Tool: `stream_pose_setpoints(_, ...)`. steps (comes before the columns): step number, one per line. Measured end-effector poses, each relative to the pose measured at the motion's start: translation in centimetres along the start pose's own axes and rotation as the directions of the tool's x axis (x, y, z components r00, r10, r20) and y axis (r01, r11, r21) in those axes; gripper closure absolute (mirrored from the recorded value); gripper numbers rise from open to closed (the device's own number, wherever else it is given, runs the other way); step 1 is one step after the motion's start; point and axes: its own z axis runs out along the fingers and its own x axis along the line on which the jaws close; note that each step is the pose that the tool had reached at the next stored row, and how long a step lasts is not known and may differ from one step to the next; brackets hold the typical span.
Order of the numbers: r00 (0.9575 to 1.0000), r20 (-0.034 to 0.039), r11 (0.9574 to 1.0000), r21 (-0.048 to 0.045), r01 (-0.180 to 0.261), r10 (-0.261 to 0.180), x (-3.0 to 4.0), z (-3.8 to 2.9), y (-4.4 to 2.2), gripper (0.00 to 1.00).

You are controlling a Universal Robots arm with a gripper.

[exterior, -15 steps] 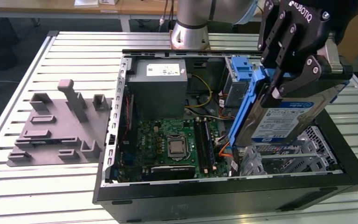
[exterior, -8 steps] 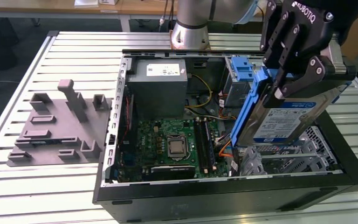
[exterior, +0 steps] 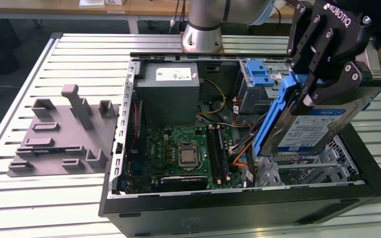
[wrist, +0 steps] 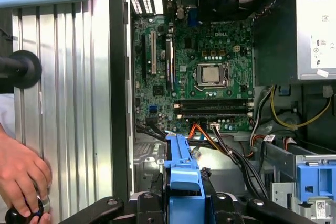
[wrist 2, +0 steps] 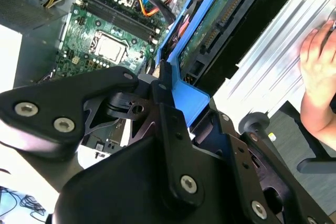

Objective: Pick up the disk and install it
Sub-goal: 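Insert the disk into the insertion slot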

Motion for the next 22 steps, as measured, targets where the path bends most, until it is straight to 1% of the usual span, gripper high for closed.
stream_pose_setpoints(3, 1.0000, -0.0001, 1.0000, 0.0000, 0.000, 0.000, -0.02, 0.11, -0.50, 0.64)
stream_pose_setpoints(7, 1.0000, -0.0001, 1.0000, 0.0000, 0.000, 0.000, -0.05, 0.26, -0.95, 0.64)
stream_pose_setpoints(22, 1.0000, 0.0000, 1.0000, 0.0000, 0.000, 0.000, -0.10, 0.78, -2.03, 0.64)
